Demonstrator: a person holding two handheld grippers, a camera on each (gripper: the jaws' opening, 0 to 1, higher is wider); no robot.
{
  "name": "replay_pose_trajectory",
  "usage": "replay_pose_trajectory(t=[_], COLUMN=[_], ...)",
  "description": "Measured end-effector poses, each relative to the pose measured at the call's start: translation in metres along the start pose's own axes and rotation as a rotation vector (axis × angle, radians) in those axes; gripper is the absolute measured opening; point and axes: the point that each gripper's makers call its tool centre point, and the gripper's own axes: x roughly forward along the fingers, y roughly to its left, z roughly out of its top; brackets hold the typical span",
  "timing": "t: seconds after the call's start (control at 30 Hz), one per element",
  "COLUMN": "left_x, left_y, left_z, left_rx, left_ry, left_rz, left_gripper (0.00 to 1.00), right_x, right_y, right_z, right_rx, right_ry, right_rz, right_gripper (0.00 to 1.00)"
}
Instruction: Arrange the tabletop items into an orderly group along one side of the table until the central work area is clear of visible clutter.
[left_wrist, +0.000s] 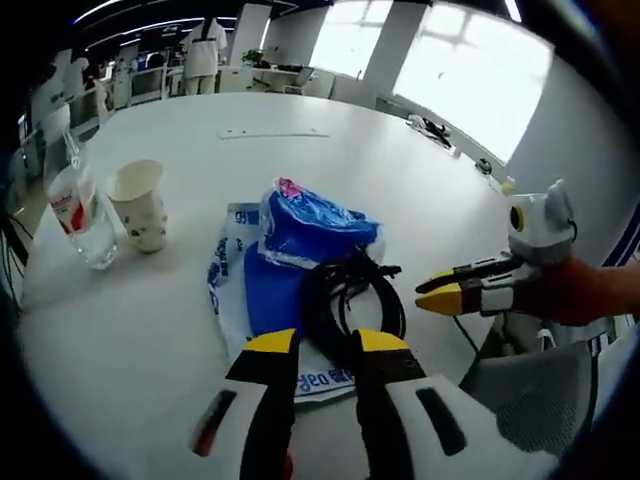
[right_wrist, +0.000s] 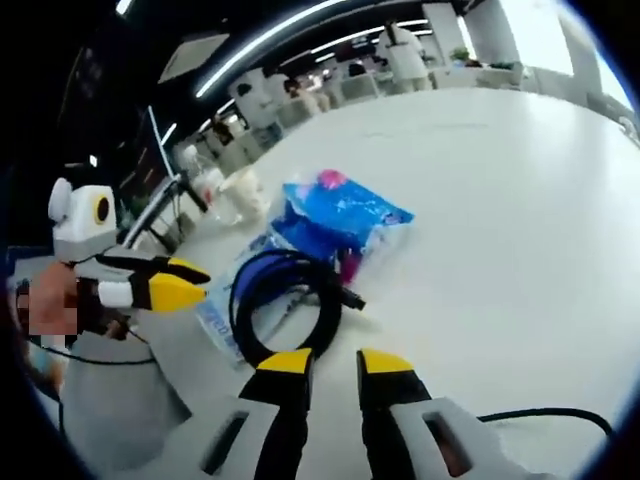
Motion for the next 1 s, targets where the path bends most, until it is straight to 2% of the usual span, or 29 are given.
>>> replay_pose_trajectory(t=[0.17, 0.43, 0.6, 0.73, 0.8, 1.0], left_x=[0.01, 0.019, 0.025, 0.032, 0.034, 0.034], left_y=[0.001, 0.01, 0.009, 0.013, 0.011, 0.008], left_z=[0.001, -0.001, -0.002, -0.012, -0.013, -0.016], left_rx=[-0.037, -0.073, -0.094, -0.125, -0.156, -0.181], left_ry=[0.008, 0.02, 0.022, 0.055, 0.053, 0.066], left_rz=[0.009, 0.054, 0.061, 0.102, 0.098, 0.103], left_gripper=[0.19, 0.18, 0.16, 0.14, 0.12, 0.07], right_x=[0.006, 0.012, 0.017, 0.022, 0.024, 0.029], right_y=[0.002, 0.007, 0.008, 0.012, 0.013, 0.013], right_z=[0.0, 0.004, 0.005, 0.005, 0.004, 0.0], right_rx=[0.065, 0.078, 0.094, 0.093, 0.1, 0.086], right_ry=[-0.014, -0.02, -0.018, -0.01, -0.006, 0.022], right_rz=[0.003, 0.02, 0.022, 0.029, 0.028, 0.026], right_gripper=[0.15, 0.16, 0.16, 0.17, 0.16, 0.13])
